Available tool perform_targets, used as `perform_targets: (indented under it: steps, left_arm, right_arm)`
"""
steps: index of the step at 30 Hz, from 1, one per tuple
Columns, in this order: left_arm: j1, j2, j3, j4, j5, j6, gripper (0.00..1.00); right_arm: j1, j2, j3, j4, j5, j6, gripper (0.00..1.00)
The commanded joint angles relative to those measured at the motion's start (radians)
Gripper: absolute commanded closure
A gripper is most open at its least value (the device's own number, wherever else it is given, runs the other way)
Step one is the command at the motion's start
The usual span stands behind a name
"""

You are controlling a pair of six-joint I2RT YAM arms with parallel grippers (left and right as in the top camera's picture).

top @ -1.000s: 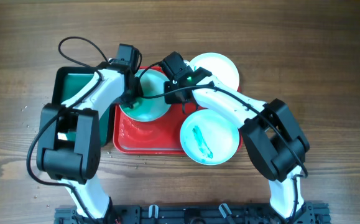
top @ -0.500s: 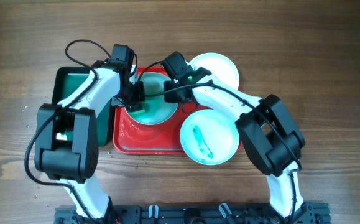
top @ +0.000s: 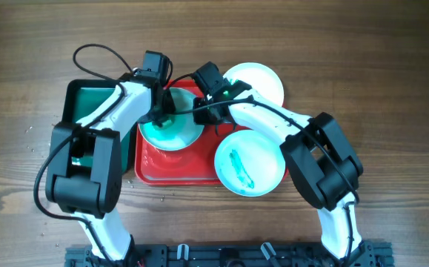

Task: Clean dirty plates on tray and stack at the side
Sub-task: 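Lower the plate and scrub it again with the sponge in left gripper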

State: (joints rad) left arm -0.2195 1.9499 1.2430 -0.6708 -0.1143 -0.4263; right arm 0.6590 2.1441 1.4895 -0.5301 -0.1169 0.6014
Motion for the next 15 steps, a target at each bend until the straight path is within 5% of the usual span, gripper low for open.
perform_targets:
  steps: [1, 3, 7, 9, 11, 14, 15]
  left_arm:
    - [0.021, 0.051, -0.053, -0.148, 0.356, 0.348, 0.96]
    - [0.021, 0.051, -0.053, -0.189, 0.595, 0.569, 0.96]
    - [0.021, 0.051, -0.053, -0.159, 0.66, 0.628, 0.96]
    - [0.021, 0.051, -0.053, 0.035, 0.507, 0.393, 0.96]
    - [0.021, 0.051, -0.053, 0.131, 0.137, 0.079, 0.96]
    - [0.021, 0.051, -0.051, 0.081, -0.21, -0.111, 0.96]
    - [0.021, 0.051, -0.051, 0.028, -0.212, -0.109, 0.96]
  right_arm:
    - [0.0, 0.026, 0.007, -0.005, 0.002, 0.001, 0.96]
    - [0.0, 0.026, 0.007, -0.005, 0.002, 0.0, 0.96]
    - [0.0, 0.026, 0.007, -0.005, 0.002, 0.0, 0.96]
    - [0.0, 0.026, 0.007, -0.005, 0.002, 0.0, 0.96]
    - [0.0, 0.026, 0.007, -0.004, 0.003, 0.0, 0.96]
    - [0.0, 0.026, 0.007, -0.002, 0.002, -0.003, 0.96]
    - [0.0, 0.026, 0.007, -0.002, 0.003, -0.004, 0.96]
